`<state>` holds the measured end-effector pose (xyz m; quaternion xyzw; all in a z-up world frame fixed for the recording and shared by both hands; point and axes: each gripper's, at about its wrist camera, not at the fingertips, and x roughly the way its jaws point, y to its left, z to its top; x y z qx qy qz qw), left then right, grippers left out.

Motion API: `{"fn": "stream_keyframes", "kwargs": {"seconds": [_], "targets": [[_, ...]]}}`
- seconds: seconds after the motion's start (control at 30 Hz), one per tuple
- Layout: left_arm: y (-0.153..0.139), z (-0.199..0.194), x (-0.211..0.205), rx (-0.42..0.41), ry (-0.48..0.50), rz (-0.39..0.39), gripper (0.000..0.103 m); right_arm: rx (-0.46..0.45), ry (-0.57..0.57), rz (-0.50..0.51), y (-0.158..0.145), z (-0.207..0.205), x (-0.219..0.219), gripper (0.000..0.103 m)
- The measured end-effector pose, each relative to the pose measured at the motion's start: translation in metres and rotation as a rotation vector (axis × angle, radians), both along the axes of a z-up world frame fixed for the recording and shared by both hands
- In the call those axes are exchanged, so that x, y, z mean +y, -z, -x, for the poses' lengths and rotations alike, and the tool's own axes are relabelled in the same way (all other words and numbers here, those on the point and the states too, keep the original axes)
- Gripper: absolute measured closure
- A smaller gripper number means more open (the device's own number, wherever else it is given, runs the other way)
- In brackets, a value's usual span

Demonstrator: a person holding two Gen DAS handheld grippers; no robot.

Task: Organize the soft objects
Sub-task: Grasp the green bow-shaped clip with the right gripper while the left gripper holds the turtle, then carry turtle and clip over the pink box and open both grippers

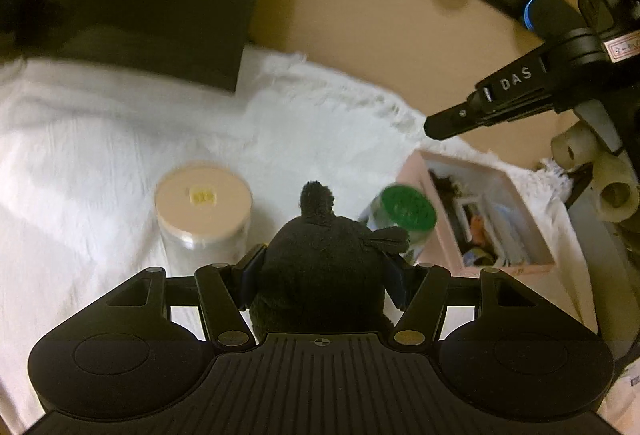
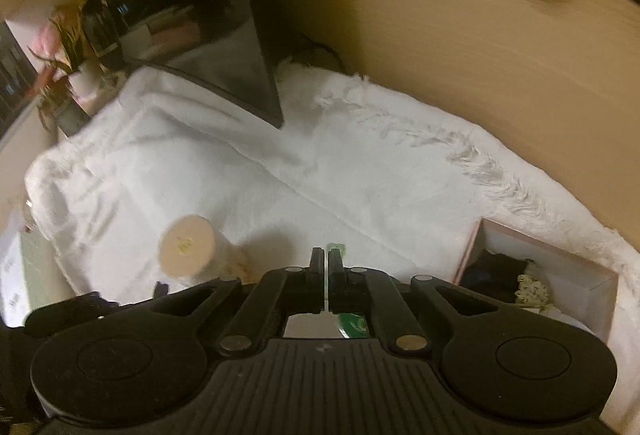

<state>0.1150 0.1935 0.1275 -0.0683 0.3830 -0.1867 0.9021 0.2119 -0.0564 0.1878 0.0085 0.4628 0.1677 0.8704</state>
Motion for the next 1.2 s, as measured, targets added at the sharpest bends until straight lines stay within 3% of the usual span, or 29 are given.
{"fn": "stream_keyframes", "kwargs": {"seconds": [0.13, 0.2, 0.27, 0.3, 0.37, 0.47, 0.67, 0.73, 0.77, 0.87, 0.97, 1.2], "targets": [[0.032, -0.002, 0.005, 0.084, -0.034, 0.017, 0.037, 0.089, -0.005, 0.029, 0.036, -0.026, 0.022, 0.093], [0.047, -0.001, 0.009, 0.123, -0.038, 0.042, 0.037, 0.159, -0.01, 0.048, 0.059, -0.048, 0.036, 0.067], [0.054, 0.003, 0.014, 0.139, -0.033, 0.063, 0.037, 0.196, -0.009, 0.072, 0.079, -0.063, 0.047, 0.051], [0.058, 0.004, 0.016, 0.145, -0.033, 0.073, 0.037, 0.211, -0.013, 0.093, 0.09, -0.07, 0.054, 0.05], [0.061, 0.008, 0.023, 0.154, -0.039, 0.086, 0.037, 0.237, -0.021, 0.136, 0.108, -0.083, 0.066, 0.05], [0.063, 0.01, 0.033, 0.155, -0.057, 0.095, 0.037, 0.281, -0.058, 0.192, 0.129, -0.096, 0.079, 0.064], [0.066, 0.008, 0.048, 0.168, -0.091, 0.099, 0.037, 0.346, -0.06, 0.275, 0.159, -0.11, 0.094, 0.066], [0.068, 0.008, 0.05, 0.175, -0.095, 0.102, 0.037, 0.344, -0.06, 0.279, 0.163, -0.109, 0.096, 0.073], [0.068, 0.008, 0.051, 0.176, -0.094, 0.103, 0.037, 0.34, -0.068, 0.28, 0.162, -0.108, 0.097, 0.086], [0.064, 0.007, 0.047, 0.164, -0.078, 0.089, 0.037, 0.323, -0.078, 0.268, 0.155, -0.1, 0.097, 0.093], [0.054, 0.004, 0.04, 0.138, -0.053, 0.079, 0.037, 0.292, -0.083, 0.199, 0.135, -0.087, 0.09, 0.093], [0.011, -0.007, 0.021, 0.041, -0.015, 0.074, 0.037, 0.156, -0.1, 0.038, 0.052, -0.046, 0.06, 0.093]]}}
